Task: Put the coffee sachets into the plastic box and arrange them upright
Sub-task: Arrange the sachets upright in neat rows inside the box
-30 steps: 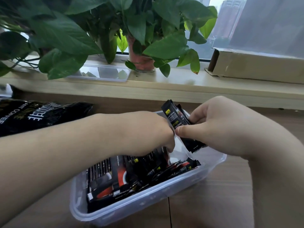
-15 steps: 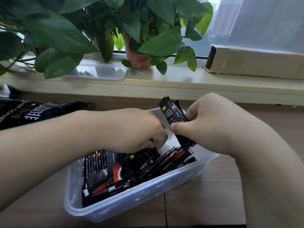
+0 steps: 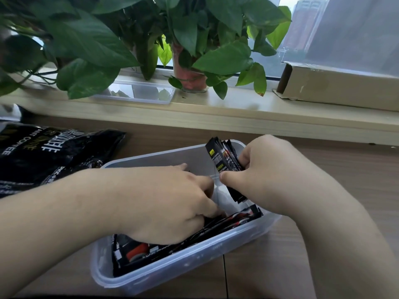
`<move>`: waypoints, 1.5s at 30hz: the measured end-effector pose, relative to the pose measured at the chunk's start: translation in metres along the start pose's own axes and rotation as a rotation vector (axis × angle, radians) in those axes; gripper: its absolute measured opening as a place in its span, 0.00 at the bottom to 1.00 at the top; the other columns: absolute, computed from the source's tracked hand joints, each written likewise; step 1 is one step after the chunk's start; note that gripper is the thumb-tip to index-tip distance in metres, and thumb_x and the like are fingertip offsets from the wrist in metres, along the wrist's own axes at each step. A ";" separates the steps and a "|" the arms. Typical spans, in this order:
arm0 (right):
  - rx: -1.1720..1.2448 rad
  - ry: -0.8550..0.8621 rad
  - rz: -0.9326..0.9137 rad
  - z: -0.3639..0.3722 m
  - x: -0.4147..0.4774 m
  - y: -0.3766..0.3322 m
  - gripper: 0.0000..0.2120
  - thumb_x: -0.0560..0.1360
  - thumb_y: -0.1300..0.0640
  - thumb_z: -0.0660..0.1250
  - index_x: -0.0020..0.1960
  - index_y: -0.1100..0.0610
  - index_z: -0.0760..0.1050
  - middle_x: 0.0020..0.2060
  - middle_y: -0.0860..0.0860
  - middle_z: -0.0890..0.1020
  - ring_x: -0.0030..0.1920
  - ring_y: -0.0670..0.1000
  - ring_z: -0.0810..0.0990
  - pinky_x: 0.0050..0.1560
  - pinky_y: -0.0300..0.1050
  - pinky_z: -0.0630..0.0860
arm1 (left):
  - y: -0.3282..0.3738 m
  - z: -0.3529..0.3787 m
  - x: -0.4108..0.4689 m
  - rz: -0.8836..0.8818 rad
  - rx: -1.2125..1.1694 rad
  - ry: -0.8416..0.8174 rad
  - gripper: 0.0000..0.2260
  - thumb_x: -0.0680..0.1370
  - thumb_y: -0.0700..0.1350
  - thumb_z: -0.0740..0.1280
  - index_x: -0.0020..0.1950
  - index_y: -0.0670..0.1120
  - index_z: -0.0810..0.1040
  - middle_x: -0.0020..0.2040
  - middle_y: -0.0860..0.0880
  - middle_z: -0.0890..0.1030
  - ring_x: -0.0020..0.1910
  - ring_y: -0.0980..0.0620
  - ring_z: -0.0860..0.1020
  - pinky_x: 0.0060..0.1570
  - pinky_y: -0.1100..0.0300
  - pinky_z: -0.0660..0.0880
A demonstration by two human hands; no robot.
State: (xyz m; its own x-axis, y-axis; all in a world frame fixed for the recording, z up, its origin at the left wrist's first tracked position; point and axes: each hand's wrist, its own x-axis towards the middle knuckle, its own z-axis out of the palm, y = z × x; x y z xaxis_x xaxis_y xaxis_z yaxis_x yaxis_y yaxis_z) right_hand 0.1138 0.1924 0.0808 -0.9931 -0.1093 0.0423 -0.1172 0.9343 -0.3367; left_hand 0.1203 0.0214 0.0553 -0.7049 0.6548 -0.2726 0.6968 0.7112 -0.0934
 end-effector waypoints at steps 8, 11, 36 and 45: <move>-0.173 -0.095 0.028 0.017 0.001 -0.008 0.16 0.71 0.50 0.70 0.32 0.55 0.66 0.30 0.51 0.71 0.27 0.48 0.69 0.23 0.39 0.59 | -0.005 0.008 -0.010 -0.011 -0.182 0.116 0.28 0.71 0.51 0.47 0.70 0.56 0.69 0.69 0.58 0.71 0.72 0.58 0.64 0.73 0.58 0.63; -0.226 -0.126 0.010 0.020 0.001 -0.010 0.18 0.71 0.48 0.71 0.31 0.54 0.66 0.29 0.50 0.71 0.28 0.48 0.68 0.24 0.40 0.60 | -0.009 0.010 -0.014 0.010 -0.195 0.317 0.28 0.70 0.54 0.47 0.63 0.57 0.77 0.66 0.60 0.75 0.65 0.62 0.69 0.65 0.63 0.72; -0.097 -0.262 0.017 0.015 0.013 -0.002 0.22 0.77 0.36 0.63 0.46 0.55 0.77 0.33 0.52 0.82 0.38 0.51 0.81 0.36 0.40 0.73 | -0.054 0.020 -0.030 -0.471 -0.659 0.548 0.11 0.81 0.46 0.63 0.48 0.62 0.80 0.43 0.59 0.85 0.42 0.50 0.83 0.49 0.49 0.79; -0.069 -0.234 0.031 0.015 0.016 0.000 0.20 0.76 0.39 0.66 0.42 0.57 0.77 0.31 0.53 0.86 0.36 0.51 0.85 0.41 0.41 0.80 | -0.055 0.020 -0.030 -0.431 -0.672 0.521 0.12 0.81 0.44 0.63 0.49 0.61 0.80 0.43 0.65 0.83 0.27 0.60 0.75 0.31 0.64 0.72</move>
State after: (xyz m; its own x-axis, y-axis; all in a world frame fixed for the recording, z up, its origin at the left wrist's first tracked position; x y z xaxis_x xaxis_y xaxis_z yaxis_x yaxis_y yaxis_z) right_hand 0.0980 0.1852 0.0675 -0.9707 -0.1486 -0.1889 -0.0944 0.9585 -0.2689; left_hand 0.1057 -0.0427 0.0496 -0.9668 0.2182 0.1332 0.2555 0.8098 0.5281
